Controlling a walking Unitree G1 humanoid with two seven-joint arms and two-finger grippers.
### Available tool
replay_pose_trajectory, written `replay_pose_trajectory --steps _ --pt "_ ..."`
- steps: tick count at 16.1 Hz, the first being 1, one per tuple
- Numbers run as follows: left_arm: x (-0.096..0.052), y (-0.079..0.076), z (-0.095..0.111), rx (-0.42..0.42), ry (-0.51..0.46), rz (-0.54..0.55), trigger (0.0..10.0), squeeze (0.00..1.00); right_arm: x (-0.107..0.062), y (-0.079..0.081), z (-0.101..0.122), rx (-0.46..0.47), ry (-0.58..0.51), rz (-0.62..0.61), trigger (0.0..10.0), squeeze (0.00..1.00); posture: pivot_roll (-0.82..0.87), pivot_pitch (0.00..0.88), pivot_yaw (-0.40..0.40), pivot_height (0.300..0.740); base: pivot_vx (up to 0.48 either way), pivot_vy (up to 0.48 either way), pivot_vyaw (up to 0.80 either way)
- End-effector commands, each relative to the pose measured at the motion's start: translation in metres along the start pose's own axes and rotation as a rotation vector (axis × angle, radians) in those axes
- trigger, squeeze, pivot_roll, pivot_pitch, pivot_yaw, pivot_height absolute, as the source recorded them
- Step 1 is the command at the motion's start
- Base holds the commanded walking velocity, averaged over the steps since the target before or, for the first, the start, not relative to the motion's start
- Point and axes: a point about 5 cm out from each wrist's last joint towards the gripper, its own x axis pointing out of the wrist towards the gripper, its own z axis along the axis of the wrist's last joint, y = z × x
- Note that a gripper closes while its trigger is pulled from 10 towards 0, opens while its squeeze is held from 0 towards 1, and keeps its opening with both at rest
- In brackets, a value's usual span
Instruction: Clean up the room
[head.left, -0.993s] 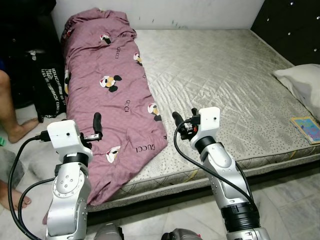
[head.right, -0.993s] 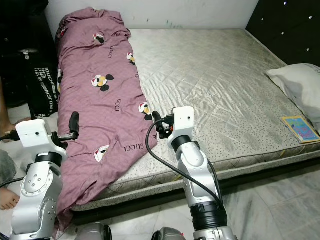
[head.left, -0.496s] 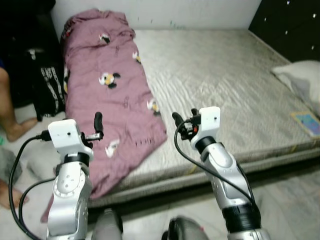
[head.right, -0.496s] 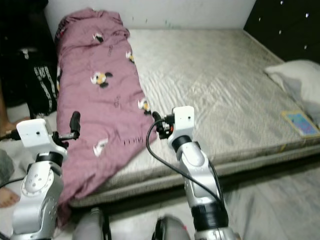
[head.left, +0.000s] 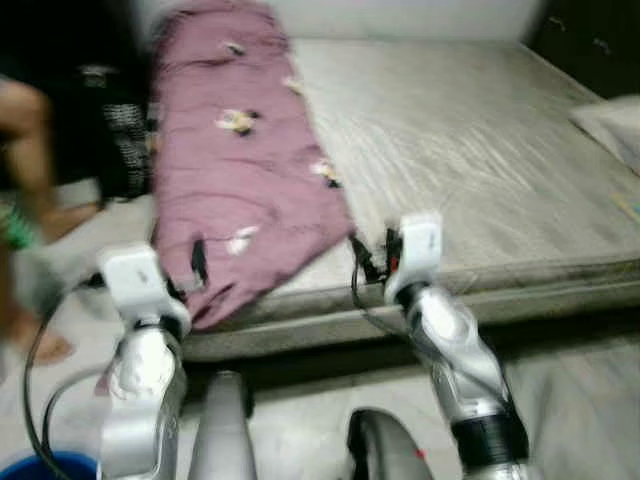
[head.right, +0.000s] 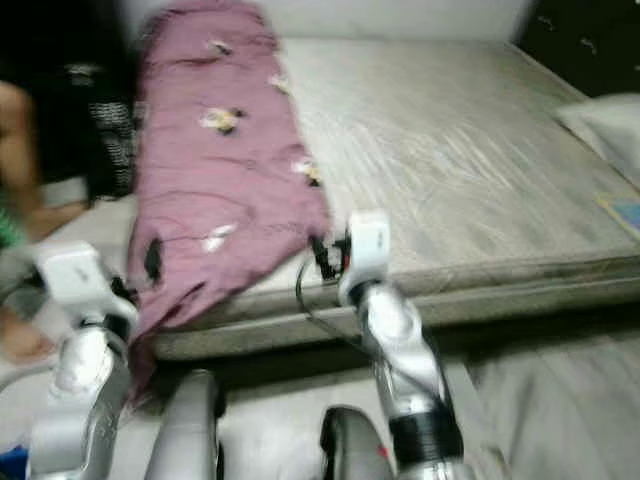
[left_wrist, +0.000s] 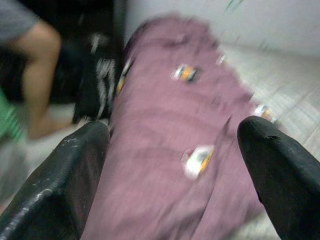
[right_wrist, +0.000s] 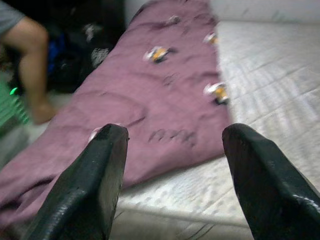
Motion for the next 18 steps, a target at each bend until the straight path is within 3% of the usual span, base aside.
replay_pose_trajectory --steps 1,5,13,18 --pt "0.0032 -0.001 0.0069 0.002 -0.022 -0.002 10.0 0.0 0.0041 0.0008 0.0108 -0.01 -0.033 0.009 10.0 0.0 -0.02 0.049 -0.101 0.628 0.0 0.0 0.0" --pt "0.0028 0.0023 0.007 -0.007 -0.016 -0.016 10.0 0.0 0.005 0.0028 0.0128 -0.012 -0.036 0.027 10.0 0.0 -0.02 0.063 -0.097 0.628 0.0 0.0 0.0" --pt "0.0091 0.002 0.0106 -0.017 -0.027 -0.023 10.0 0.0 0.0081 0.0086 0.0176 -0.028 -0.051 0.081 10.0 0.0 -0.03 0.078 -0.097 0.628 0.285 0.0 0.0" --pt "0.01 0.002 0.0106 -0.02 -0.028 -0.025 10.0 0.0 0.0085 0.008 0.0166 -0.028 -0.046 0.078 10.0 0.0 -0.03 0.068 -0.096 0.628 0.311 0.0 0.35"
